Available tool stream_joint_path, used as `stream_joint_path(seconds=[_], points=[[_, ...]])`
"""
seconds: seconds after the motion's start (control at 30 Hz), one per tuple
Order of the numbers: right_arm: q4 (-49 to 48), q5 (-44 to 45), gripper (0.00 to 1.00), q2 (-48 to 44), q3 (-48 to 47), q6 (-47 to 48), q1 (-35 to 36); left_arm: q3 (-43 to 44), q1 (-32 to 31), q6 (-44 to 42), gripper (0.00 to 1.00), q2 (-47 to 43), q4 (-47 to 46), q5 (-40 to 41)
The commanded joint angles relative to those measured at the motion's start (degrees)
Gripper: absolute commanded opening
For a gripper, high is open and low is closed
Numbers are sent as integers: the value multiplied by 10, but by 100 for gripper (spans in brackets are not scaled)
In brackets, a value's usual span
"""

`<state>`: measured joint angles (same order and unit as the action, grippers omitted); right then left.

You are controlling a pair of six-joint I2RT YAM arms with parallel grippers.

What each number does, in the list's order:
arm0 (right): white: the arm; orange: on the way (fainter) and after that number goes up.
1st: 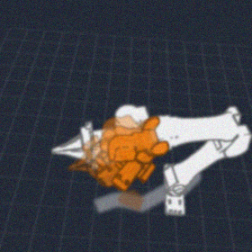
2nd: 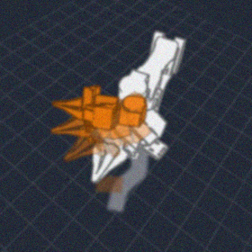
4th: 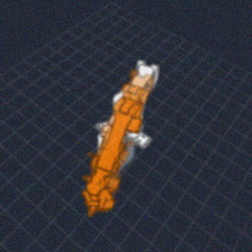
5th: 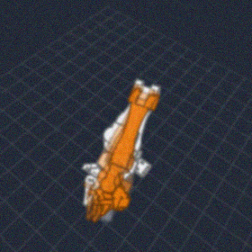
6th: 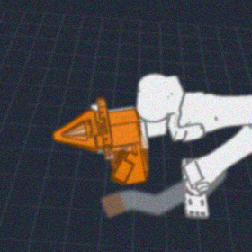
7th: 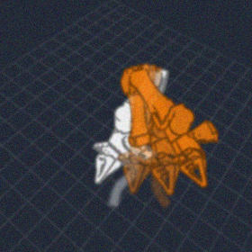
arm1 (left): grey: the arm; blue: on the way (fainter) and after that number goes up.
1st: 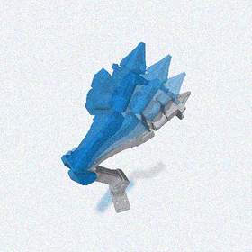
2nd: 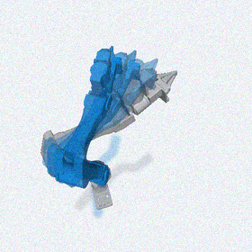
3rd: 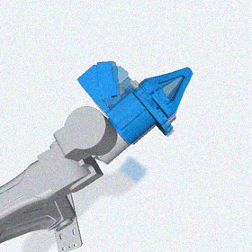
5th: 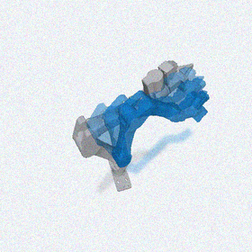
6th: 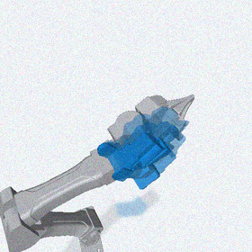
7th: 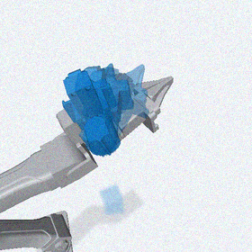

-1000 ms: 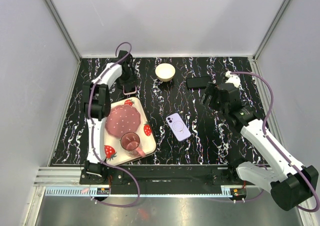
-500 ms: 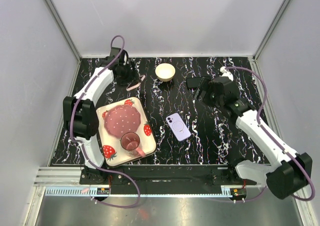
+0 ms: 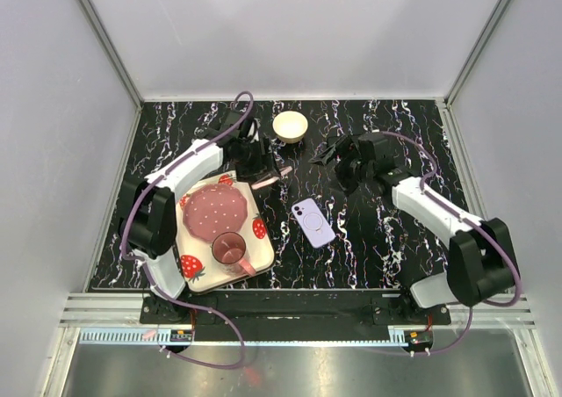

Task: Take the phone out of the phone case
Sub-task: Pick up the phone at the center of the board, then remove the phone case from the phone.

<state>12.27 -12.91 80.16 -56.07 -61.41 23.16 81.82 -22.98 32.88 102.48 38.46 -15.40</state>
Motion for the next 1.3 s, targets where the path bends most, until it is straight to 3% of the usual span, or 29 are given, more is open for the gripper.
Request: stream_joint_path(seconds=[0.0, 0.1, 0.5, 0.6, 0.73, 0.87, 0.93, 0.97, 1.07, 1.1, 1.2, 1.23, 1.27], points=[[-149, -107, 96, 43, 46, -176, -8, -17, -18, 36, 24, -57, -76, -51], [-224, -111, 91, 65, 79, -226, -8, -30, -31, 42, 25, -66, -88, -52], [-251, -138, 93, 170, 42, -269, -6, -25, -75, 48, 25, -57, -93, -60], [-280, -150, 88, 192, 34, -285, -3, -21, -85, 44, 25, -57, -91, -53], [-290, -162, 67, 203, 22, -292, -2, -12, -97, 38, 25, -55, -81, -34], [-322, -165, 40, 199, 45, -330, 2, -1, -109, 27, 25, -51, -72, -1], [-343, -171, 34, 204, 54, -338, 4, 4, -112, 25, 27, -50, -71, 9], [-346, -173, 24, 204, 56, -338, 4, 6, -114, 25, 29, -51, -72, 11], [-349, -170, 2, 201, 61, -330, 4, 17, -116, 23, 43, -54, -68, 12], [-350, -169, 0, 199, 61, -326, 3, 24, -116, 21, 60, -58, -66, 12], [-354, -159, 0, 190, 62, -291, 2, 41, -115, 9, 85, -74, -50, 12], [-354, -156, 0, 182, 62, -280, 1, 46, -115, 7, 99, -84, -40, 13], [-354, -151, 0, 178, 62, -257, 0, 47, -115, 3, 99, -90, -37, 13]])
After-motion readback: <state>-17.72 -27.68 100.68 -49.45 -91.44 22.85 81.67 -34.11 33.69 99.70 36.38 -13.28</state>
